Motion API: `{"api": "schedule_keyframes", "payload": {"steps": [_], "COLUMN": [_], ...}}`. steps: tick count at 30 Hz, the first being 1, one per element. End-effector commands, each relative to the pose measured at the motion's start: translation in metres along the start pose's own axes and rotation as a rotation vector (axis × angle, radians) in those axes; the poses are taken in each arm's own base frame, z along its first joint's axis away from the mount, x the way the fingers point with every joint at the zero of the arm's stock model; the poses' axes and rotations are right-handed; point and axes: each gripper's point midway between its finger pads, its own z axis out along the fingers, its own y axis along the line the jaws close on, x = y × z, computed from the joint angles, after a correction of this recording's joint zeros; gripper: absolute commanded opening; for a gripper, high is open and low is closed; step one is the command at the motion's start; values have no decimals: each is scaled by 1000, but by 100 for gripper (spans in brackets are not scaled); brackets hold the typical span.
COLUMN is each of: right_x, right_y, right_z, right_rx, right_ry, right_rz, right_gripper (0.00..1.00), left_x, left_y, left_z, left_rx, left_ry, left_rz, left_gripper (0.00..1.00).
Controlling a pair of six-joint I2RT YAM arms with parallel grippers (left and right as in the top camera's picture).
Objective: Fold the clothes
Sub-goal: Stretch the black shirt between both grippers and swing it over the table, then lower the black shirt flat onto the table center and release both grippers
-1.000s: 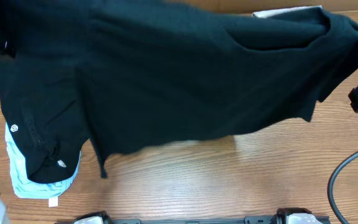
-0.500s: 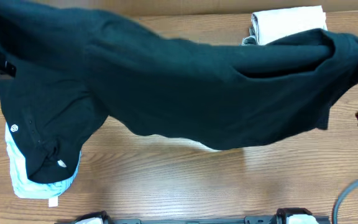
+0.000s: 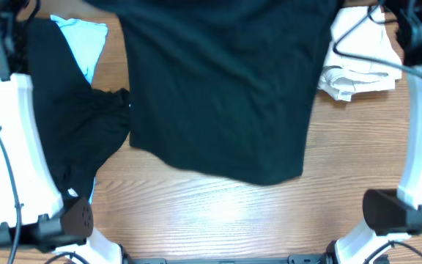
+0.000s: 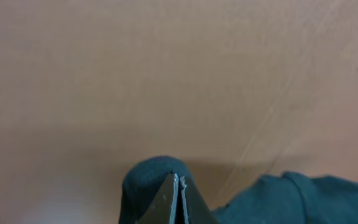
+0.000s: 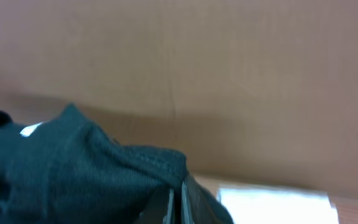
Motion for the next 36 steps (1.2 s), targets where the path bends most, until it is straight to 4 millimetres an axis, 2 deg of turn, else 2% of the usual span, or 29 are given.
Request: {"api": "schedule_keyframes", "payload": {"steps": [1, 5, 7, 9, 11, 13, 15, 19, 22, 24, 26, 27, 30, 36], "right_x": [-56, -94, -104, -109, -101, -75, -37, 60, 137, 177, 206, 219, 240, 238], "right_y": [3, 10, 12, 17, 20, 22, 22, 16, 11, 13, 18, 19, 21, 26], "right_z": [-29, -56, -68, -76, -76, -64, -46, -3, 22, 30, 33, 33, 27, 4], "right_rx": [1, 2, 2, -10, -26, -58, -80, -119, -130, -158, -192, -197, -185, -164], "right_ry": [-203, -325, -358, -367, -331, -225, -82, 253, 496, 612, 686, 722, 797, 842], "right_rz": [-24, -64, -76, -96, -90, -68, -65, -16, 59, 104, 144, 166, 223, 281], "right_gripper": [4, 4, 4, 4, 4, 4, 4, 4, 4, 4, 4, 4, 4, 4], "left_x": [-32, -61, -72, -78, -74, -55, -28, 55, 115, 155, 189, 200, 228, 252], "left_y": [-19, -27, -32, -36, -37, -29, -14, 27, 42, 48, 51, 50, 46, 41], "left_z": [-1, -9, -17, -24, -28, -25, -21, -15, -10, -9, -9, -10, -18, -53], "left_rx": [35, 43, 48, 51, 46, 9, -62, -228, -251, -256, -247, -236, -213, -230], "left_ry": [-121, -232, -265, -278, -254, -172, -68, 237, 450, 588, 706, 750, 865, 1036], "left_rz": [11, 41, 55, 62, 66, 83, 93, 52, 4, -42, -88, -103, -146, -156], "left_gripper": [4, 4, 4, 4, 4, 4, 4, 4, 4, 4, 4, 4, 4, 4]}}
